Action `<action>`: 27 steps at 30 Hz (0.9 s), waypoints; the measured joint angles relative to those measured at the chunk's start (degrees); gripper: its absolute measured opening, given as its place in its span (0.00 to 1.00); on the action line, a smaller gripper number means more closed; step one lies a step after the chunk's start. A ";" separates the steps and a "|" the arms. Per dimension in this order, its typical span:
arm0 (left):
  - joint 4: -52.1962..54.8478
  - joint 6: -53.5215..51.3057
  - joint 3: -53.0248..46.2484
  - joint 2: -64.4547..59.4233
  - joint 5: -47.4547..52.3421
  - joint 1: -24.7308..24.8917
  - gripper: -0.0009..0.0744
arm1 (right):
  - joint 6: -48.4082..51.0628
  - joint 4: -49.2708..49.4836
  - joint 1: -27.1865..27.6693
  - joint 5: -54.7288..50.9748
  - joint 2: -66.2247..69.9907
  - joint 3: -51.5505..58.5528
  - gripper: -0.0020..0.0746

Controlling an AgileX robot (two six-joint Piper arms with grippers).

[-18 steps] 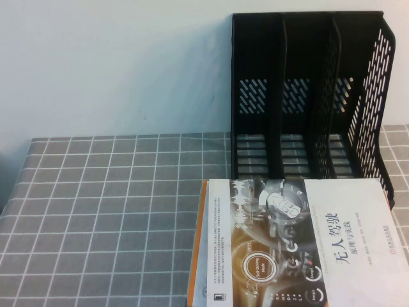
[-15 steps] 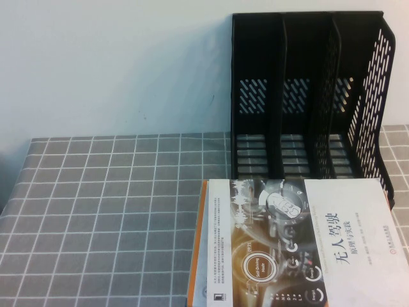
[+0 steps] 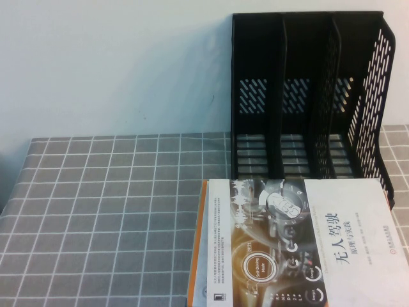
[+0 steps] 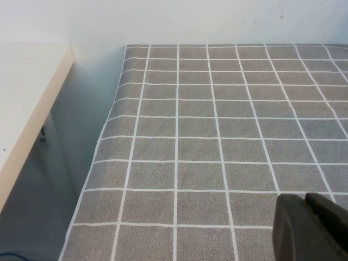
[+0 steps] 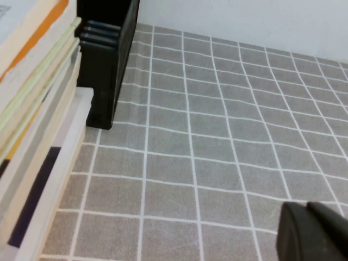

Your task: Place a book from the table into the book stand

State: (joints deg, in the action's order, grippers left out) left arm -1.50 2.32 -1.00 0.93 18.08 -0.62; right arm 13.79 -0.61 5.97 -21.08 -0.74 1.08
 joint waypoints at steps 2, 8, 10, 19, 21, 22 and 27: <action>0.00 0.00 0.00 0.00 0.00 0.00 0.01 | 0.00 0.00 0.00 0.00 0.00 0.00 0.02; 0.00 0.00 0.00 0.00 0.00 0.00 0.01 | 0.00 0.00 0.00 0.00 0.00 0.00 0.02; 0.00 0.00 0.00 0.00 0.00 0.00 0.01 | 0.00 0.00 0.00 0.00 0.00 0.00 0.02; 0.00 0.00 0.00 0.00 0.00 0.00 0.01 | 0.00 0.00 0.00 0.00 0.00 0.00 0.02; 0.00 0.00 0.00 0.00 0.00 0.00 0.01 | 0.00 0.00 0.00 0.00 0.00 0.00 0.02; 0.00 0.00 0.00 0.00 0.00 0.00 0.01 | 0.00 0.00 0.00 0.00 0.00 0.00 0.02; 0.38 -0.87 0.00 0.00 0.00 0.00 0.01 | 0.00 0.00 0.00 0.00 0.00 0.00 0.02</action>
State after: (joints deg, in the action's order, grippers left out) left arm -1.13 1.45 -1.00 0.93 18.08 -0.62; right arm 13.79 -0.61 5.97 -21.08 -0.74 1.08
